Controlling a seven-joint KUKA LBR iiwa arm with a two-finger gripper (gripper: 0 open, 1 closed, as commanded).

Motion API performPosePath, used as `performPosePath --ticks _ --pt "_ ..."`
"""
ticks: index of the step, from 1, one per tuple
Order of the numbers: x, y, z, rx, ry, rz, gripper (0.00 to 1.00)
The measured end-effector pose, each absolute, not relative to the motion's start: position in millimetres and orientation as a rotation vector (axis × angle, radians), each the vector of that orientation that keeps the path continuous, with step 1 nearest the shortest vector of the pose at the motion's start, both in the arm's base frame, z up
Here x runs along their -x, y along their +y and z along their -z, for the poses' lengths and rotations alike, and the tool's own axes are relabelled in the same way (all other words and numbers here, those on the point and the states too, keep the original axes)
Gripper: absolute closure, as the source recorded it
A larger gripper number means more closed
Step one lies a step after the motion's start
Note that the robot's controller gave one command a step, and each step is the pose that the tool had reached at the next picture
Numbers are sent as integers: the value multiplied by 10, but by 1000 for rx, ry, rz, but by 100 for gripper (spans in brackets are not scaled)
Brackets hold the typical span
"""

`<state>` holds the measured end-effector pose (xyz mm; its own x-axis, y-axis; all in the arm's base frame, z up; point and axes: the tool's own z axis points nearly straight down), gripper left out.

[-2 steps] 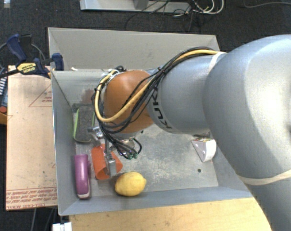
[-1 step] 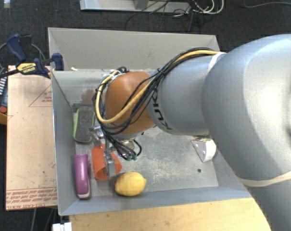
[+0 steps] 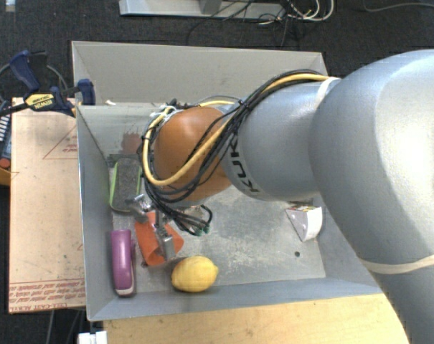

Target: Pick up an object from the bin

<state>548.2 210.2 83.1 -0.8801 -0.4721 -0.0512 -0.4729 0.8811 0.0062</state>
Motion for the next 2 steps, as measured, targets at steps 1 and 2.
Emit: performPosePath --ticks 1,2 --pt "-5481 2106 -833 755 3000 -29 100" --pt "-5475 2106 -854 755 3000 -30 100"
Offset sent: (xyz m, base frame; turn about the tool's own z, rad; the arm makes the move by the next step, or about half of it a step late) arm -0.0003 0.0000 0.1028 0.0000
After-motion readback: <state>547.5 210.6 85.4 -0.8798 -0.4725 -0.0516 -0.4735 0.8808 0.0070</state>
